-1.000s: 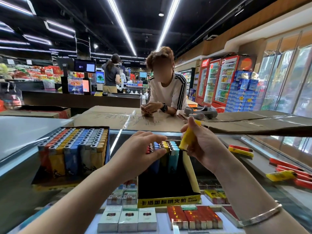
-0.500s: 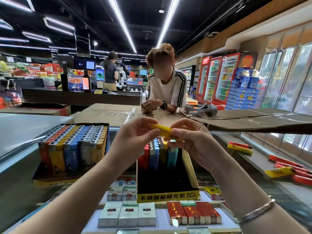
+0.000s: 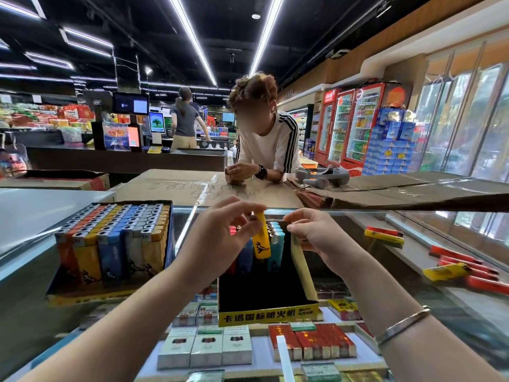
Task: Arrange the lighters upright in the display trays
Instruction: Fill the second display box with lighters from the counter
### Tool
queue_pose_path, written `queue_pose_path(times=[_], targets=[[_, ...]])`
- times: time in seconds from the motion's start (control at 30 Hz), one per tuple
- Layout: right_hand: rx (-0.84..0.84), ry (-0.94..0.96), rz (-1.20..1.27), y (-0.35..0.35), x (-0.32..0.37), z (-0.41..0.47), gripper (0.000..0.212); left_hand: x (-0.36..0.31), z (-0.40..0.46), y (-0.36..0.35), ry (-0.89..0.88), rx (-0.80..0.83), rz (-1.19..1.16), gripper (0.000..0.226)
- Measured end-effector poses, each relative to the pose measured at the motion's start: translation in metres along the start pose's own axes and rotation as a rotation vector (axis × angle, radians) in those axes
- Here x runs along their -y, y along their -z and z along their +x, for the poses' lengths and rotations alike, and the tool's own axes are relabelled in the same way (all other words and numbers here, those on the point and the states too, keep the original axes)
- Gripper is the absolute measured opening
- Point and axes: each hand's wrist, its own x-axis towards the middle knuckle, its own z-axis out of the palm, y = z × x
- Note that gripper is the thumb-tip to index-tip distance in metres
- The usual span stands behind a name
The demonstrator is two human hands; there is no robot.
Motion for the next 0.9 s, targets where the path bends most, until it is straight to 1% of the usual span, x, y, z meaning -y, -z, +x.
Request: queue_pose_path(times=[0.1,0.17,0.33,0.43,0.53,0.6,0.7,0.8,0.9], targets=[[0.013,-0.011,-0.014,0.001,0.000,0.001,0.015,-0.001,-0.002,-0.006,-0.084,0.013,0.190,0.033],[0.012,-0.002,-0.017,0.001,-0.001,0.002,0.015,0.000,-0.003,-0.011,-0.101,0.015,0.291,0.034],[0.007,0.013,-0.057,0.001,-0.002,0.003,0.015,0.004,-0.004,-0.018,-0.120,-0.003,0.397,0.024],[0.009,0.014,-0.079,0.001,-0.001,0.003,0.015,0.007,-0.004,-0.020,-0.125,-0.013,0.483,0.022],[0.007,0.016,-0.087,0.000,-0.002,0.003,0.015,0.009,-0.005,-0.021,-0.133,-0.006,0.507,0.021],[0.007,0.018,-0.087,0.000,-0.002,0.003,0.015,0.009,-0.004,-0.019,-0.091,-0.003,0.428,0.018],[0.012,0.018,-0.089,0.001,-0.002,0.003,0.015,0.008,0.000,-0.009,0.080,-0.032,0.089,0.020],[0.016,0.013,-0.089,0.001,-0.001,0.003,0.015,0.005,0.004,0.008,0.205,-0.158,-0.237,0.020],[0.014,0.013,-0.094,0.000,-0.002,0.004,0.016,0.004,0.005,0.014,0.299,-0.299,-0.385,0.015]])
